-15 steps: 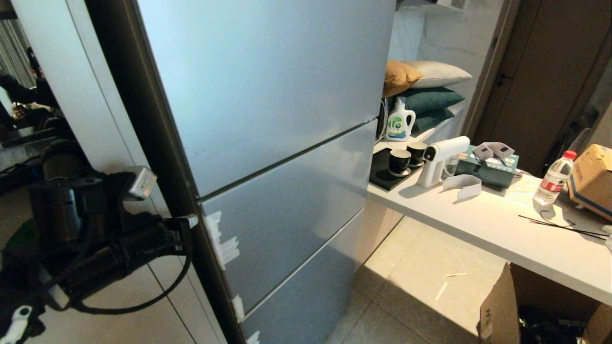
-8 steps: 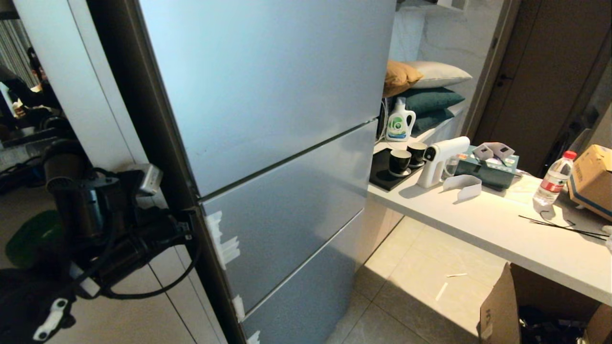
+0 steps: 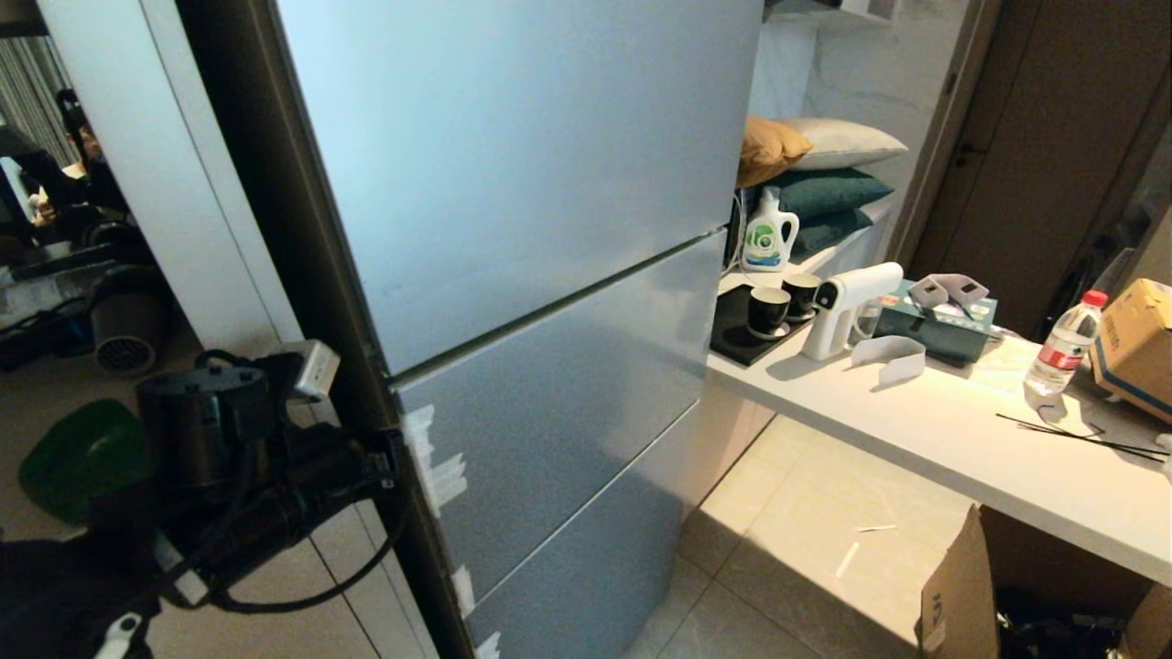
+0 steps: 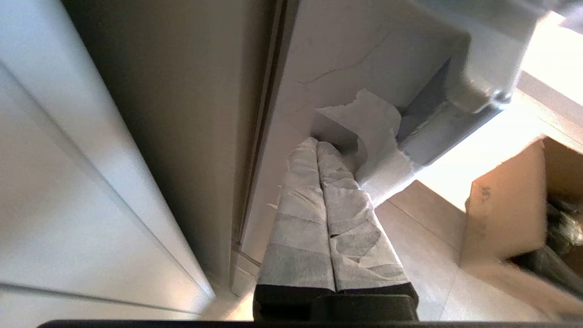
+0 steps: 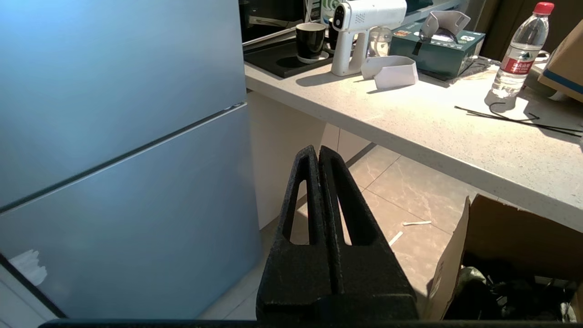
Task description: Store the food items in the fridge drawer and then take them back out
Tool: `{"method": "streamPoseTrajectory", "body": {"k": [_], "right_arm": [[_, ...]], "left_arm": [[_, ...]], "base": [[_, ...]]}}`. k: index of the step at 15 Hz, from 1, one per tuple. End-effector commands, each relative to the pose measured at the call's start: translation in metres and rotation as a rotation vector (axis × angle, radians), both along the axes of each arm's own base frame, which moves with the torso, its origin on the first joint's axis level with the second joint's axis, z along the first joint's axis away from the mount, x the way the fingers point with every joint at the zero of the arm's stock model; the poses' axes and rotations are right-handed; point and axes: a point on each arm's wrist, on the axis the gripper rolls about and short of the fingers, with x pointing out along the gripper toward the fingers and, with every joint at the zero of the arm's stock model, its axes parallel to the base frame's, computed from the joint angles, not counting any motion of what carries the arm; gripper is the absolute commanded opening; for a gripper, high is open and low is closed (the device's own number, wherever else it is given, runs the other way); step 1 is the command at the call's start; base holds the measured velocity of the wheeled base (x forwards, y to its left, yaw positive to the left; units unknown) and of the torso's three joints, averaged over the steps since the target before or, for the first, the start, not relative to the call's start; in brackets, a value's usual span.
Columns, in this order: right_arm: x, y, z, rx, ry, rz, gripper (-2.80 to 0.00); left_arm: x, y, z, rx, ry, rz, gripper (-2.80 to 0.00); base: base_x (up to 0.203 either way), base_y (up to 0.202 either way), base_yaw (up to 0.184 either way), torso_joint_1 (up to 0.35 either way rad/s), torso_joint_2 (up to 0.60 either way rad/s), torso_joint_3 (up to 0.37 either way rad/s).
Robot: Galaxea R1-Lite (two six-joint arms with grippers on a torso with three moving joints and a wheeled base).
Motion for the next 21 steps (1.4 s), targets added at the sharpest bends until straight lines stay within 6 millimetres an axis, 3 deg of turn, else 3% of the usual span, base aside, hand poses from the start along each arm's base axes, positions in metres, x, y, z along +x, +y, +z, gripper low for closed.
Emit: {"method": "streamPoseTrajectory", "body": {"k": [1, 6, 11, 13, 17, 21], "right_arm": [[0.002, 0.0, -0.008, 0.001, 0.03, 0.0, -2.8], [0.003, 0.0, -0.008, 0.001, 0.03, -0.001, -2.8], [0.003, 0.0, -0.008, 0.001, 0.03, 0.0, -2.8], [0.002, 0.0, -0.008, 0.001, 0.03, 0.0, -2.8], [0.002, 0.0, -0.008, 0.001, 0.028, -0.001, -2.8], [0.003, 0.0, -0.008, -0.001, 0.03, 0.0, -2.8]], "left_arm": [[-0.011, -0.007, 0.011, -0.035, -0.039, -0.042, -2.8], [-0.035, -0.022, 0.012, -0.04, -0.039, -0.141, -2.8], [-0.104, -0.06, 0.034, -0.194, -0.068, -0.454, -2.8], [-0.118, -0.057, 0.04, -0.271, -0.053, -0.48, -2.8], [-0.114, -0.045, 0.03, -0.243, -0.041, -0.383, -2.8], [-0.123, -0.025, 0.04, -0.196, -0.157, -0.188, -2.8]], "base": [[0.0, 0.0, 0.0, 0.0, 0.0, 0.0], [0.0, 0.0, 0.0, 0.0, 0.0, 0.0], [0.0, 0.0, 0.0, 0.0, 0.0, 0.0], [0.0, 0.0, 0.0, 0.0, 0.0, 0.0], [0.0, 0.0, 0.0, 0.0, 0.0, 0.0], [0.0, 0.0, 0.0, 0.0, 0.0, 0.0]]}}
